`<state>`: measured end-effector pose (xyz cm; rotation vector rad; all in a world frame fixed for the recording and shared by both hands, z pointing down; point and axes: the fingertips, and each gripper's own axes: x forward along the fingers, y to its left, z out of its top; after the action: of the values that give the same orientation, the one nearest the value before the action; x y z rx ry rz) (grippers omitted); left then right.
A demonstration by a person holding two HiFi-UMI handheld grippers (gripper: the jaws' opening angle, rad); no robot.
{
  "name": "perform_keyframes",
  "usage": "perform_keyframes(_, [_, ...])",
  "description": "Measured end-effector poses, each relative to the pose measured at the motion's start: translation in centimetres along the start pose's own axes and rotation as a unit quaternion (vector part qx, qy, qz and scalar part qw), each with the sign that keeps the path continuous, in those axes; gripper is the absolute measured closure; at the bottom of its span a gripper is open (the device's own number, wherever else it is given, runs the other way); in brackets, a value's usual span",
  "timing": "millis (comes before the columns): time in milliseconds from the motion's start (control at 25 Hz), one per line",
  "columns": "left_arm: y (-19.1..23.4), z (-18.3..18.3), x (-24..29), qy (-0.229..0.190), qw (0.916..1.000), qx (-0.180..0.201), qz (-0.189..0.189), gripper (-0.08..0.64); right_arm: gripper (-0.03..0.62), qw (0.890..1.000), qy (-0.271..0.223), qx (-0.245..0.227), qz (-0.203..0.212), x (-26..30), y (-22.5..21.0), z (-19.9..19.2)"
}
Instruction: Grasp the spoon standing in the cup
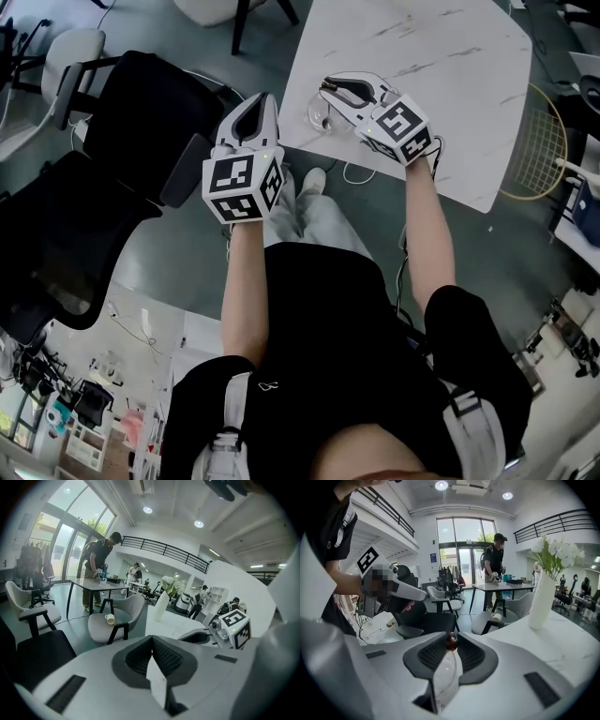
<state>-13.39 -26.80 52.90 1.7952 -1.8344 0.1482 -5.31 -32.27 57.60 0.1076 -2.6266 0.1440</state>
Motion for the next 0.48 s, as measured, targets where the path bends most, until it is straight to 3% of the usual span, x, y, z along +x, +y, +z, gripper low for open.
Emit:
perform_keyframes(320, [-2.3, 1.1, 0.0, -0.013, 0.9996, -0.004, -0.024, 0.545, 0.526, 0.999, -0.015, 0.006, -0.050, -1.3, -0.3, 0.5])
perform_keyframes(480, [-3.9, 1.9, -0.2, -0.028, 0.9990, 0.006, -0.036, 0.545, 0.543, 0.993, -0.058, 0.035, -0.092, -3.2, -0.9, 2.0])
